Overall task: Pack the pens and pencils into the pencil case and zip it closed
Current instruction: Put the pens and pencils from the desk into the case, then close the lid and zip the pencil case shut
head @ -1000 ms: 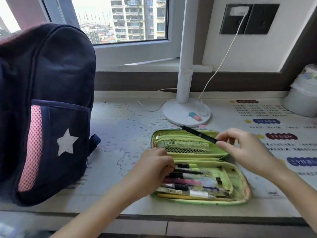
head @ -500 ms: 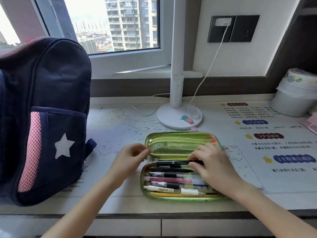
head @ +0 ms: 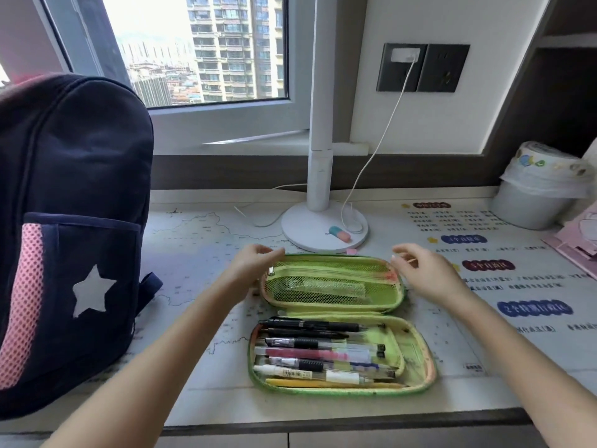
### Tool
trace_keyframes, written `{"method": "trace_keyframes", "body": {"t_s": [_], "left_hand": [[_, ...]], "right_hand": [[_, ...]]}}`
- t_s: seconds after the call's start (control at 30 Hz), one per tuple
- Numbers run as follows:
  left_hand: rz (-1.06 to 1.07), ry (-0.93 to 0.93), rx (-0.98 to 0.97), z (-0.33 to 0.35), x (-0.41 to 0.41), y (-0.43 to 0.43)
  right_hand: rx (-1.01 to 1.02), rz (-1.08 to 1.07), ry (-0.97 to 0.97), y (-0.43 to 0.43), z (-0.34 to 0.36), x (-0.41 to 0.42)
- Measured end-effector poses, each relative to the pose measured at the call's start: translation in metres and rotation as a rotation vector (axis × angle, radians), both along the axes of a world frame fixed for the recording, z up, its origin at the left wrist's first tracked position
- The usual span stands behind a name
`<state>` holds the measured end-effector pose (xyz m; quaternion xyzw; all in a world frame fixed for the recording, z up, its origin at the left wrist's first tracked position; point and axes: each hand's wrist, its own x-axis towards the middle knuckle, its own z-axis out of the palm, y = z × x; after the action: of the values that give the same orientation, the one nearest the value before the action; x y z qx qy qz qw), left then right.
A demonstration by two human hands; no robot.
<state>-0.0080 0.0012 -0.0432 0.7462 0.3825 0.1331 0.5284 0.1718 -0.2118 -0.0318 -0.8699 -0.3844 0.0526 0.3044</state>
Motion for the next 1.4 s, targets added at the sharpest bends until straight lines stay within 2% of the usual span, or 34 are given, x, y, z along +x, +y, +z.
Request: {"method": "trace_keyframes", "body": {"t_s": [0.13, 0.2, 0.37, 0.43, 0.5, 0.57, 0.6, 0.7, 0.8, 0.83, 1.0, 1.13, 1.27, 1.4], "left_hand": [[-0.255, -0.170, -0.083, 0.032, -0.014, -0.005], [-0.400, -0.182, -0.068, 0.048, -0.028, -0.010], [-0.752, 0.154, 0.292, 0.059, -0.048, -0.025], [-0.770, 0.176, 0.328, 0.058, -0.047, -0.030], [-0.730, 0.157, 0.309, 0.060, -0.046, -0.032], [-0.700, 0.146, 0.291, 0.062, -0.044, -0.033], [-0.698, 0.144, 0.290, 0.063, -0.044, -0.033], [-0.724, 0.137, 0.318, 0.065, -0.043, -0.032], [-0.736, 0.136, 0.322, 0.066, -0.042, -0.029], [-0.743, 0.137, 0.319, 0.067, -0.042, -0.029], [-0.781, 0.129, 0.319, 0.068, -0.040, -0.030], [-0.827, 0.160, 0.341, 0.069, -0.035, -0.033], [-0.869, 0.225, 0.394, 0.068, -0.031, -0.041], [-0.969, 0.342, 0.501, 0.065, -0.031, -0.054]], "right_hand": [[0.198, -0.029, 0.260, 0.002, 0.002, 0.023], [0.208, -0.019, 0.321, 0.004, 0.004, 0.033], [-0.078, 0.216, 0.215, 0.034, 0.006, 0.045], [-0.175, 0.333, 0.149, 0.055, 0.004, 0.042], [-0.325, 0.415, -0.028, 0.076, -0.002, 0.038], [-0.437, 0.430, -0.210, 0.089, -0.008, 0.030], [-0.448, 0.429, -0.234, 0.092, -0.009, 0.028], [-0.360, 0.387, -0.162, 0.100, -0.011, 0.031], [-0.096, 0.176, -0.112, 0.118, -0.002, 0.045], [-0.071, 0.131, -0.106, 0.125, 0.000, 0.050], [-0.353, 0.229, -0.211, 0.152, -0.011, 0.057], [-0.436, 0.246, -0.291, 0.154, -0.009, 0.051], [-0.403, 0.209, -0.280, 0.142, -0.008, 0.046], [-0.204, 0.100, -0.121, 0.115, -0.002, 0.044]]}}
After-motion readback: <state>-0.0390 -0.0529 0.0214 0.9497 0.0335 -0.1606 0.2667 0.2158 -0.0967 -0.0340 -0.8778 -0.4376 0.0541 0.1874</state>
